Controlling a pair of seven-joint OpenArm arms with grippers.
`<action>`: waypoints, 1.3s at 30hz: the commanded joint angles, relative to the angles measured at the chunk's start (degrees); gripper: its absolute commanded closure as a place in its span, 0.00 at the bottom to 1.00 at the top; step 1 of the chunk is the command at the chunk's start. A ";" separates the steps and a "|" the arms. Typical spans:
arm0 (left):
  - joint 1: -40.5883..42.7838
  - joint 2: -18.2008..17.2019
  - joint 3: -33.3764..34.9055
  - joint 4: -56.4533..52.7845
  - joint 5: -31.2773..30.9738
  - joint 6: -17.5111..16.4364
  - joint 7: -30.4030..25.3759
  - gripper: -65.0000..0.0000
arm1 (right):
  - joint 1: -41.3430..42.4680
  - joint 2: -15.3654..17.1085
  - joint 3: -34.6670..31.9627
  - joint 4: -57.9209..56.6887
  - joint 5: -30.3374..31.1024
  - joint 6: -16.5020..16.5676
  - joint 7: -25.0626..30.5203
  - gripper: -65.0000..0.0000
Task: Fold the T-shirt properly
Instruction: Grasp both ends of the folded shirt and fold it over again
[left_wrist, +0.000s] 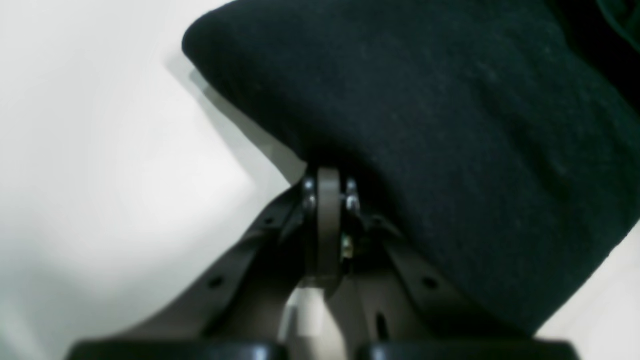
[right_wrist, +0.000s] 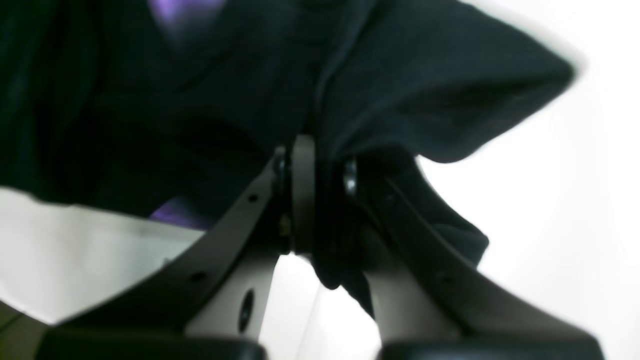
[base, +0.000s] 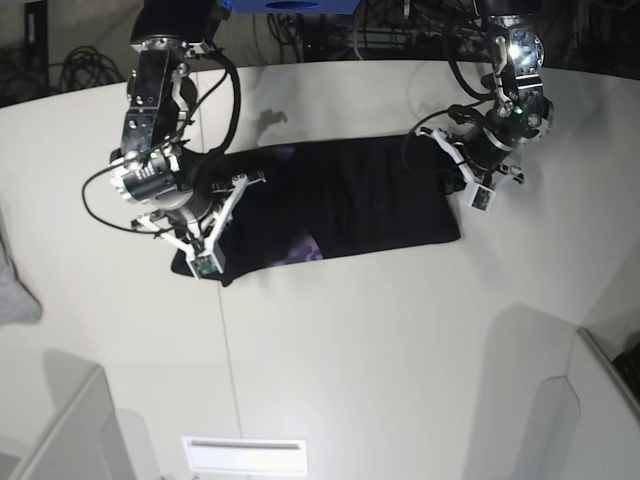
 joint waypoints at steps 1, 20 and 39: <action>-0.17 -0.58 -0.26 0.73 0.22 -0.12 0.42 1.00 | 0.39 -0.15 -1.29 1.63 0.25 -1.32 0.90 1.00; -1.58 -0.40 0.54 0.29 0.31 -0.03 0.42 1.00 | -0.23 -2.18 -13.95 2.33 0.51 -4.04 2.75 1.00; -8.96 -0.23 14.51 -1.73 0.05 7.70 3.77 1.00 | 2.67 -2.18 -13.95 2.33 0.60 -4.04 4.51 1.00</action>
